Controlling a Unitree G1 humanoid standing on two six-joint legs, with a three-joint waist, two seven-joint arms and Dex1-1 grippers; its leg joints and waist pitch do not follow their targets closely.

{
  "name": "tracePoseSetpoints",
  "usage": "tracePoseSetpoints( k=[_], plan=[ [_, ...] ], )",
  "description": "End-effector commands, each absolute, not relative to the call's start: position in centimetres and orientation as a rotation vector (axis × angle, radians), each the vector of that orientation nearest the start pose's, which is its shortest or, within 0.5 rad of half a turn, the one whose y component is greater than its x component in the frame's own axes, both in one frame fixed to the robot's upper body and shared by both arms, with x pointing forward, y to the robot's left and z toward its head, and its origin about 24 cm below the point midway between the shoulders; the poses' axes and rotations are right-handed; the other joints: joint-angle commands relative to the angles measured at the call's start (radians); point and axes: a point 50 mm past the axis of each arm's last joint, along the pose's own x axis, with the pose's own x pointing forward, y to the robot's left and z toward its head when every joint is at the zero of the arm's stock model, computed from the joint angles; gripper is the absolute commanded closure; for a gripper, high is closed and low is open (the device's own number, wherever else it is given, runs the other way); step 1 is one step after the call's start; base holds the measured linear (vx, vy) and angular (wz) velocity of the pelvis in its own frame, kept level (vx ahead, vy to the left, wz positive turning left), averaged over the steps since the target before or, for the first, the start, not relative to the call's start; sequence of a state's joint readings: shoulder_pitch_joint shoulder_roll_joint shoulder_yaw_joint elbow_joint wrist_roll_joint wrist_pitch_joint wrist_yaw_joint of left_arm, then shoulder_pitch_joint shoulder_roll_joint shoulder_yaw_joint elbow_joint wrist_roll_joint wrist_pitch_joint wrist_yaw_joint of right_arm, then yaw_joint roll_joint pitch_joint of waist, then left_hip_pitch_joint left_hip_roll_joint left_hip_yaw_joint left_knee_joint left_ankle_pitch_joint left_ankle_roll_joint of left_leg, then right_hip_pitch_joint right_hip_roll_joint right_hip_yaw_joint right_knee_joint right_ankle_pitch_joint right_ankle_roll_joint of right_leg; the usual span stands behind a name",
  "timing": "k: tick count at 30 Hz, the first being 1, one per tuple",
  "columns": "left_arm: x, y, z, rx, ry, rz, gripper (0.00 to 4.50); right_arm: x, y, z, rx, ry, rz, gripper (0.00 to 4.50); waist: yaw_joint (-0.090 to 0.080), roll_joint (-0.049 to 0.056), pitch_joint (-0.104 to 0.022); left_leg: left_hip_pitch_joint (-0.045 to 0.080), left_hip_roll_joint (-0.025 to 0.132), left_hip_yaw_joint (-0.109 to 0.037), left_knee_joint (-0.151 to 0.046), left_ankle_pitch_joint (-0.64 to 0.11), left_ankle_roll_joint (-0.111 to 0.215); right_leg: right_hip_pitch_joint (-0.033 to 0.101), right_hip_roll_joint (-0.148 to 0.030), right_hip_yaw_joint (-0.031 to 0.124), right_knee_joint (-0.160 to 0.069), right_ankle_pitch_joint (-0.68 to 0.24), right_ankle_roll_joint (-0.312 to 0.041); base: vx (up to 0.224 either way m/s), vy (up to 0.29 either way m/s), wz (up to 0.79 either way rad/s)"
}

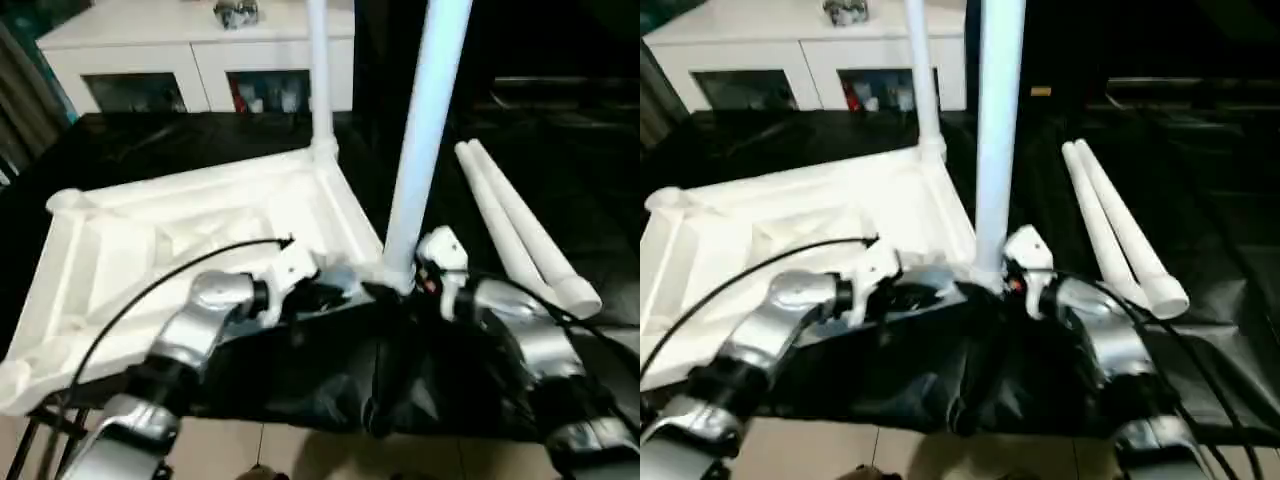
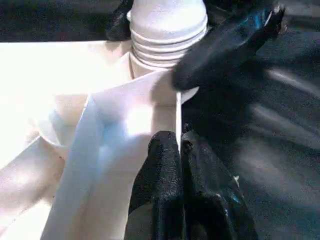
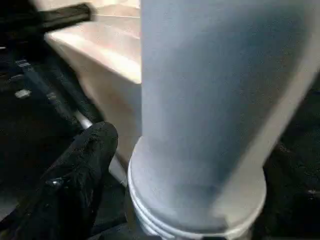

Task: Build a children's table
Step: Rotate leg to tighten

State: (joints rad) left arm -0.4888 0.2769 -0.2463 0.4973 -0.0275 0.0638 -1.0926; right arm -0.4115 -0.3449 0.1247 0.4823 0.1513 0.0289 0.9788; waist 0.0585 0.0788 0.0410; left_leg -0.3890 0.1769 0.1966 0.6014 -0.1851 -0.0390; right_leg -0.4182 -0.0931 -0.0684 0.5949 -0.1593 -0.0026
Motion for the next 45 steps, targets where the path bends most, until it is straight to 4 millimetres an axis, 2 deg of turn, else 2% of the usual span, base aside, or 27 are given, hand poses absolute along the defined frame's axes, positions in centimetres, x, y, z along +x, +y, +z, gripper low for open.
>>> tracePoseSetpoints(
  k=[1, 5, 13, 20, 22, 23, 24, 25, 26, 27, 28, 30, 31, 33, 34, 35, 36, 37, 38, 39, 40, 42, 45],
  plan=[
    [30.3, 10.5, 6.4, 0.279, 0.199, -1.352, 4.5, 29.8, -14.8, 5.0, -0.169, 0.214, 1.134, 0.55, 0.001, -0.017, -0.065, 0.013, 0.053, -0.022, -0.067, -0.202, 0.119, 0.056, -0.051, 0.035, -0.068, -0.251, -0.233, 0.0, 0.0, 0.0],
    [30.0, 10.9, 6.4, 0.27, 0.209, -1.379, 4.5, 29.0, -14.8, 4.8, -0.184, 0.256, 1.22, 0.9, 0.001, -0.018, -0.063, 0.015, 0.053, -0.022, -0.071, -0.228, 0.098, 0.054, -0.052, 0.037, -0.072, -0.288, -0.226, 0.0, 0.0, 0.0],
    [29.5, 11.3, 6.5, 0.261, 0.225, -1.411, 4.5, 28.6, -14.8, 5.0, -0.174, 0.282, 1.265, 1.62, 0.003, -0.017, -0.064, 0.016, 0.052, -0.022, -0.07, -0.217, 0.092, 0.053, -0.052, 0.038, -0.072, -0.281, -0.223, 0.0, 0.0, 0.0],
    [29.6, 11.4, 6.4, 0.257, 0.234, -1.404, 4.5, 28.4, -14.9, 4.9, -0.164, 0.29, 1.265, 1.79, 0.004, -0.019, -0.066, 0.015, 0.05, -0.022, -0.068, -0.206, 0.093, 0.055, -0.052, 0.037, -0.07, -0.271, -0.222, 0.0, 0.0, 0.0],
    [30.2, 11.0, 6.2, 0.25, 0.237, -1.338, 4.5, 29.1, -14.7, 4.6, -0.149, 0.281, 1.174, 1.81, 0.003, -0.018, -0.064, 0.015, 0.051, -0.023, -0.07, -0.212, 0.089, 0.053, -0.053, 0.037, -0.072, -0.284, -0.221, 0.0, 0.0, 0.0],
    [31.3, 10.3, 5.8, 0.258, 0.248, -1.224, 4.5, 30.2, -14.4, 4.1, -0.156, 0.261, 1.021, 1.81, 0.0, -0.021, -0.064, 0.015, 0.05, -0.023, -0.07, -0.216, 0.083, 0.054, -0.052, 0.037, -0.073, -0.293, -0.217, 0.0, 0.0, 0.0],
    [31.7, 9.9, 5.7, 0.263, 0.247, -1.181, 4.5, 30.7, -14.2, 3.8, -0.162, 0.257, 0.954, 1.81, -0.003, -0.022, -0.063, 0.015, 0.048, -0.021, -0.069, -0.217, 0.079, 0.049, -0.052, 0.038, -0.075, -0.302, -0.215, 0.0, 0.0, 0.0],
    [31.7, 9.9, 5.7, 0.263, 0.247, -1.177, 4.5, 30.7, -14.2, 3.8, -0.161, 0.257, 0.946, 1.81, -0.009, -0.022, -0.06, 0.021, 0.042, -0.021, -0.069, -0.242, 0.056, 0.045, -0.051, 0.037, -0.084, -0.358, -0.206, 0.0, 0.0, 0.0],
    [32.1, 9.5, 5.6, 0.261, 0.244, -1.139, 4.5, 31.2, -14.0, 3.5, -0.157, 0.26, 0.876, 1.81, -0.01, -0.023, -0.06, 0.018, 0.042, -0.026, -0.073, -0.242, 0.044, 0.052, -0.055, 0.034, -0.085, -0.392, -0.189, 0.0, 0.0, 0.0],
    [32.5, 8.8, 5.7, 0.251, 0.239, -1.102, 4.5, 31.7, -13.6, 3.1, -0.145, 0.272, 0.792, 1.81, -0.012, -0.02, -0.061, 0.021, 0.044, -0.026, -0.074, -0.247, 0.037, 0.049, -0.053, 0.036, -0.087, -0.392, -0.181, 0.0, 0.0, 0.0],
    [32.8, 8.1, 5.7, 0.244, 0.234, -1.071, 4.5, 32.0, -13.1, 2.7, -0.136, 0.276, 0.733, 1.81, -0.015, -0.02, -0.061, 0.022, 0.044, -0.025, -0.074, -0.248, 0.037, 0.047, -0.051, 0.036, -0.087, -0.381, -0.182, 0.0, 0.0, 0.0],
    [33.3, 7.0, 5.7, 0.236, 0.23, -1.016, 4.5, 32.5, -12.0, 2.3, -0.096, 0.291, 0.63, 1.81, -0.02, -0.023, -0.064, 0.017, 0.04, -0.027, -0.073, -0.242, 0.036, 0.054, -0.052, 0.035, -0.083, -0.357, -0.184, 0.0, 0.0, 0.0],
    [33.5, 6.4, 5.8, 0.239, 0.225, -0.994, 4.5, 32.8, -11.4, 2.2, -0.074, 0.295, 0.583, 1.81, -0.027, -0.017, -0.062, 0.016, 0.038, -0.026, -0.072, -0.242, 0.043, 0.053, -0.052, 0.035, -0.085, -0.336, -0.191, 0.0, 0.0, 0.0],
    [33.8, 5.1, 5.8, 0.254, 0.214, -0.947, 4.5, 33.5, -9.7, 2.2, -0.028, 0.292, 0.478, 1.81, -0.028, -0.017, -0.065, 0.017, 0.039, -0.026, -0.072, -0.234, 0.048, 0.053, -0.053, 0.035, -0.085, -0.324, -0.194, 0.0, 0.0, 0.0],
    [33.8, 5.1, 5.8, 0.254, 0.214, -0.947, 4.5, 33.5, -9.7, 2.2, -0.028, 0.292, 0.478, 1.81, -0.03, -0.016, -0.066, 0.018, 0.037, -0.024, -0.07, -0.23, 0.049, 0.051, -0.052, 0.035, -0.085, -0.322, -0.196, 0.0, 0.0, 0.0],
    [33.9, 4.5, 5.8, 0.243, 0.21, -0.929, 4.5, 33.8, -9.1, 2.3, -0.017, 0.283, 0.445, 1.81, -0.028, -0.016, -0.067, 0.015, 0.036, -0.026, -0.07, -0.224, 0.053, 0.057, -0.053, 0.033, -0.084, -0.32, -0.195, 0.0, 0.0, 0.0],
    [33.9, 4.5, 5.8, 0.242, 0.21, -0.928, 4.5, 33.8, -9.0, 2.4, -0.016, 0.282, 0.443, 1.81, -0.028, -0.016, -0.067, 0.015, 0.037, -0.025, -0.069, -0.218, 0.057, 0.056, -0.052, 0.034, -0.084, -0.311, -0.196, 0.0, 0.0, 0.0],
    [33.9, 4.3, 5.7, 0.245, 0.207, -0.928, 4.5, 33.9, -8.6, 2.5, -0.023, 0.267, 0.447, 1.26, -0.028, -0.018, -0.067, 0.015, 0.039, -0.026, -0.069, -0.222, 0.065, 0.056, -0.054, 0.033, -0.083, -0.299, -0.202, 0.0, 0.0, 0.0],
    [33.8, 4.2, 5.6, 0.25, 0.206, -0.931, 4.5, 33.9, -8.5, 2.6, -0.012, 0.263, 0.455, 1.12, -0.028, -0.02, -0.067, 0.014, 0.038, -0.025, -0.069, -0.219, 0.069, 0.057, -0.052, 0.033, -0.083, -0.295, -0.202, 0.0, 0.0, 0.0],
    [33.8, 4.2, 5.6, 0.254, 0.205, -0.931, 4.5, 33.9, -8.4, 2.6, -0.005, 0.261, 0.456, 1.09, -0.027, -0.018, -0.068, 0.014, 0.038, -0.025, -0.069, -0.22, 0.074, 0.057, -0.053, 0.033, -0.083, -0.293, -0.202, 0.0, 0.0, 0.0],
    [33.7, 4.3, 5.5, 0.252, 0.201, -0.939, 4.5, 33.9, -8.4, 2.6, -0.003, 0.261, 0.464, 1.02, -0.027, -0.022, -0.067, 0.013, 0.039, -0.024, -0.069, -0.22, 0.081, 0.057, -0.053, 0.033, -0.082, -0.29, -0.203, 0.0, 0.0, 0.0],
    [33.6, 4.7, 5.5, 0.252, 0.194, -0.962, 4.5, 33.8, -8.6, 2.7, -0.035, 0.242, 0.49, 0.67, -0.026, -0.02, -0.067, 0.015, 0.04, -0.025, -0.069, -0.222, 0.085, 0.056, -0.054, 0.034, -0.082, -0.302, -0.202, 0.0, 0.0, 0.0],
    [33.3, 5.1, 5.5, 0.263, 0.182, -0.995, 4.5, 33.8, -9.1, 2.8, -0.073, 0.218, 0.512, 0.61, -0.026, -0.021, -0.066, 0.014, 0.04, -0.023, -0.069, -0.225, 0.087, 0.056, -0.054, 0.034, -0.083, -0.306, -0.202, 0.0, 0.0, 0.0]
  ],
)
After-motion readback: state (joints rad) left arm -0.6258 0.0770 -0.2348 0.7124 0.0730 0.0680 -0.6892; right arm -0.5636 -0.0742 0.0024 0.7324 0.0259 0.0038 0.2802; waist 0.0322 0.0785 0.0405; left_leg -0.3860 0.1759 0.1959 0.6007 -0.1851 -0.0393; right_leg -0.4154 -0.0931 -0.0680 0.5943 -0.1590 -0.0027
